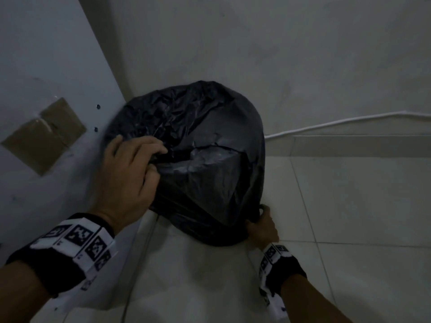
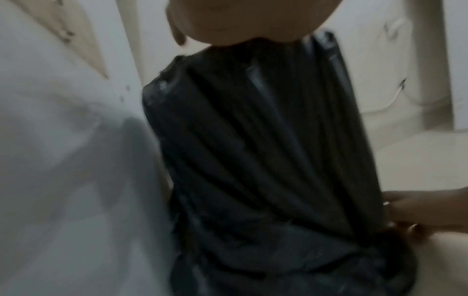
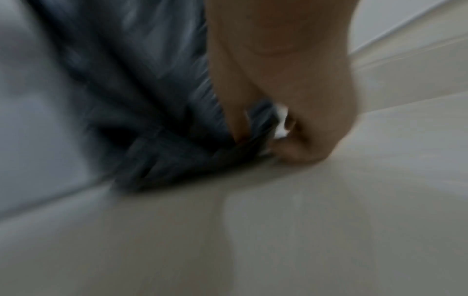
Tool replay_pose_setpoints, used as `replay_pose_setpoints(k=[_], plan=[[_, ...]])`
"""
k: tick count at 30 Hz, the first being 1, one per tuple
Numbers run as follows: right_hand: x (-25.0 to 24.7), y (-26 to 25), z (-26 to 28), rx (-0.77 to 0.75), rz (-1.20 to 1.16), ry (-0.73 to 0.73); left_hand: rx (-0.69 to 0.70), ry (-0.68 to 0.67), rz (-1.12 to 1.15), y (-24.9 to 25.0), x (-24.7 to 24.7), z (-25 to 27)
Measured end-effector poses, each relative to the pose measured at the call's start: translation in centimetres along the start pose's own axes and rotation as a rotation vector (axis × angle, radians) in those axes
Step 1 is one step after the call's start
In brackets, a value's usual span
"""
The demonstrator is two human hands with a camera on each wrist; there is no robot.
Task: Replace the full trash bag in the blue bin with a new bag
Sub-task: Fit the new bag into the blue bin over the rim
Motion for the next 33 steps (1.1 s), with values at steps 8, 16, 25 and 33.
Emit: replay_pose_setpoints(k=[8, 16, 25, 33], plan=[[-2.6, -5.3, -0.4, 0.264, -0.946, -0.117, -0.069, -0.241, -0.064, 3.3, 2.3, -0.8], [-2.3, -7.3, 0.6, 0.342, -1.106, -0.381, -0.134, -0.263, -0.024, -0.3, 1.9, -1.1], [-3.4, -9.3, 0.9, 0.082, -1.003, -0.611, -0.143, -0.051, 0.085, 1.1, 1.4, -1.2], [-1.5, -8.7, 0.4, 0.004, -1.147, -0.546, -0.230, -0.070, 0.227, 2.4, 1.6, -1.4]])
Point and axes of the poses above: each hand's wrist, its own z-axis away from the middle knuckle, its own x-axis out of the palm, y = z × x, the point moved 4 cm from there along -z, towards the middle knuckle, and after that the axes turned 3 degrees about -z, right-handed, at the moved point
